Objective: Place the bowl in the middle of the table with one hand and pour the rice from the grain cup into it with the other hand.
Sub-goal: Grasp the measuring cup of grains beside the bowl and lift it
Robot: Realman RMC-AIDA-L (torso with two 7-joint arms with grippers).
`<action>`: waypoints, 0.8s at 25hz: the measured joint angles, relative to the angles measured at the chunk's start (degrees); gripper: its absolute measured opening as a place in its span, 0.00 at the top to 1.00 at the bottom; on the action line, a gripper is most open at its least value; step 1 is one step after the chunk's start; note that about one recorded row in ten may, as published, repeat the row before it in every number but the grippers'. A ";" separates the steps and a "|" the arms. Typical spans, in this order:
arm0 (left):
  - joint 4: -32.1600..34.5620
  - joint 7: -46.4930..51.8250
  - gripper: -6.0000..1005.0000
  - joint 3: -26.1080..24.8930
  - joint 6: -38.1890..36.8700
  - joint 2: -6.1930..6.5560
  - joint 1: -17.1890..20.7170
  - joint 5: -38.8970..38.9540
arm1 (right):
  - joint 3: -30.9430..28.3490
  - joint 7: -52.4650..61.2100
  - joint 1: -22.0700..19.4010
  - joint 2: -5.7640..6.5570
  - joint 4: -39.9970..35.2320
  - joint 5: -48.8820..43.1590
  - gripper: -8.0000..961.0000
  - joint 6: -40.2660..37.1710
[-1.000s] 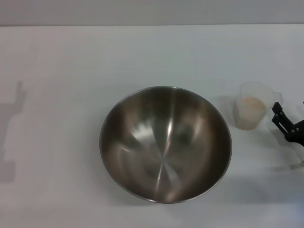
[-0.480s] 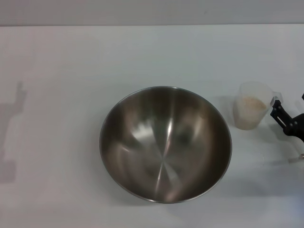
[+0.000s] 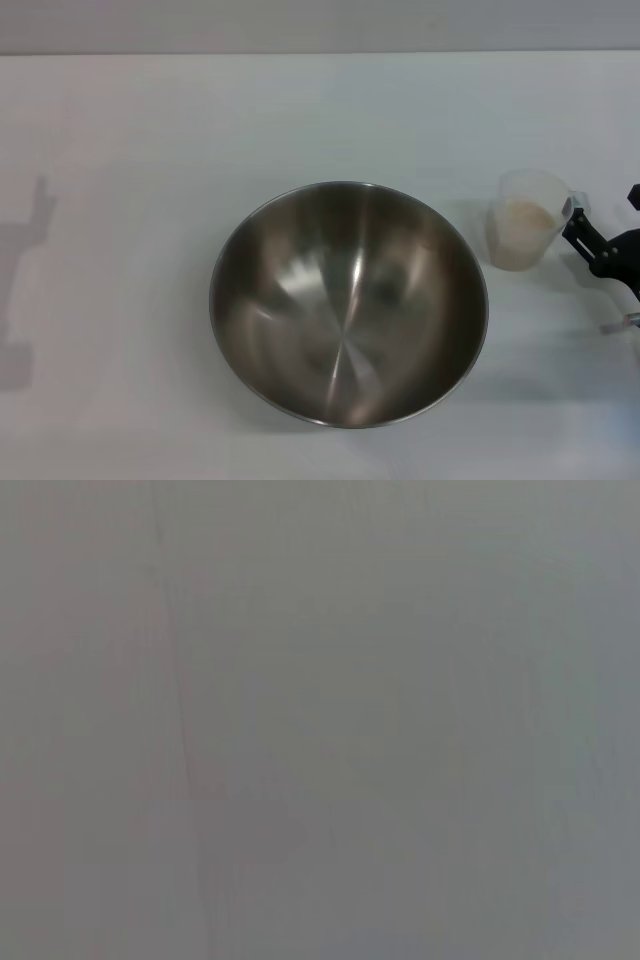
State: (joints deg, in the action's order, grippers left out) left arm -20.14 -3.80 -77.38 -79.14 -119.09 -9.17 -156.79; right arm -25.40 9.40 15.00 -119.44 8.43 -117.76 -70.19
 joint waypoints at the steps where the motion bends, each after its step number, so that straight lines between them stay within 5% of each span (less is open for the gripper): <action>1: 0.00 0.00 0.16 0.00 0.00 0.00 0.00 0.00 | 0.04 0.00 0.00 0.00 0.01 0.00 0.13 -0.14; 15: 1.30 -0.07 0.16 -0.05 0.22 0.00 -0.54 0.00 | -0.26 0.00 0.15 -0.07 0.08 0.12 0.19 0.08; 20: 1.71 -0.07 0.16 -0.05 0.22 0.00 -0.63 0.00 | -0.27 0.00 0.32 -0.09 0.17 0.12 0.44 0.12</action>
State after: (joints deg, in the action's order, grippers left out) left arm -18.43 -3.87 -77.43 -78.92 -119.09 -9.80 -156.79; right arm -25.66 9.40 15.32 -119.53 8.60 -117.63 -70.07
